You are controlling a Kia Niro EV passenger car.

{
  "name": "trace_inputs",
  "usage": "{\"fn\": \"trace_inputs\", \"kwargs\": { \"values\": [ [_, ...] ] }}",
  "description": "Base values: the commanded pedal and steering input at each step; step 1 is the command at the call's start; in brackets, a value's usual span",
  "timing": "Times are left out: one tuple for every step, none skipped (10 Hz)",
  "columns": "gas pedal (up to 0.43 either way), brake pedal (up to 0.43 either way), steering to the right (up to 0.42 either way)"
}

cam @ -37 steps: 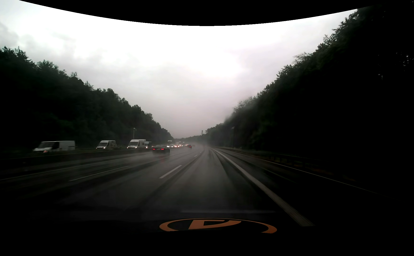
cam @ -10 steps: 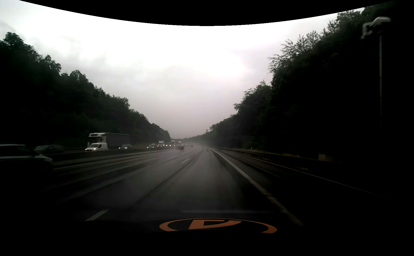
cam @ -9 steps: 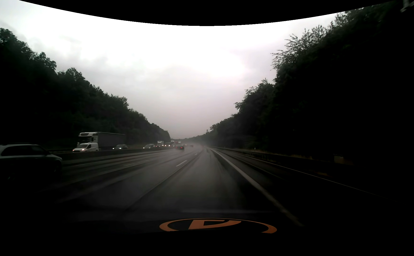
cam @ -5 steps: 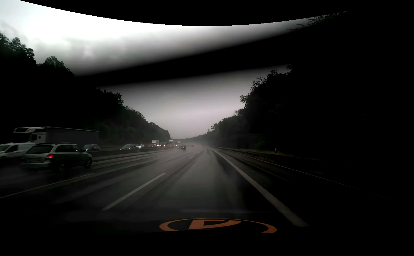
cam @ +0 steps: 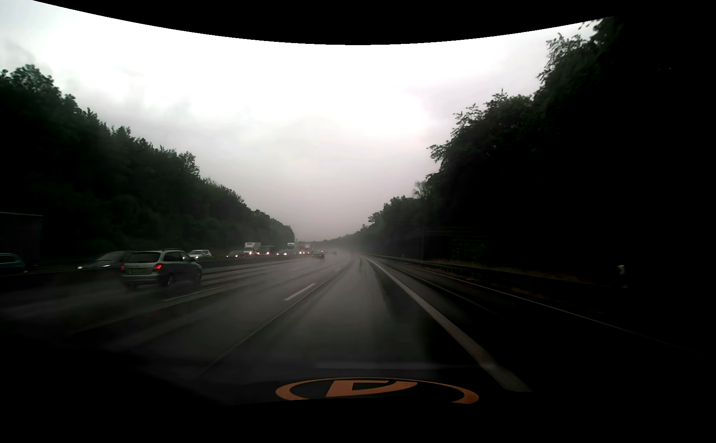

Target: Follow the waypoints while adhering to traffic rules and regulations

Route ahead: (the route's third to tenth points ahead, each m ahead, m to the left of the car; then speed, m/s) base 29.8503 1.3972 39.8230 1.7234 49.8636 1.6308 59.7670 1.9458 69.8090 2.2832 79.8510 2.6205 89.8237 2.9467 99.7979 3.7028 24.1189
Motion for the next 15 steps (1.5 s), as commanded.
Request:
{"fn": "trace_inputs", "kwargs": {
  "values": [
    [0.087, 0.0, -0.004],
    [0.087, 0.0, -0.004],
    [0.087, 0.0, -0.003],
    [0.079, 0.0, -0.004],
    [0.079, 0.0, -0.003],
    [0.079, 0.0, -0.003],
    [0.079, 0.0, -0.003],
    [0.079, 0.0, -0.003],
    [0.079, 0.0, -0.003],
    [0.079, 0.0, -0.002],
    [0.079, 0.0, -0.001],
    [0.087, 0.0, -0.001],
    [0.087, 0.0, -0.001],
    [0.087, 0.0, -0.001],
    [0.087, 0.0, -0.001]
  ]
}}
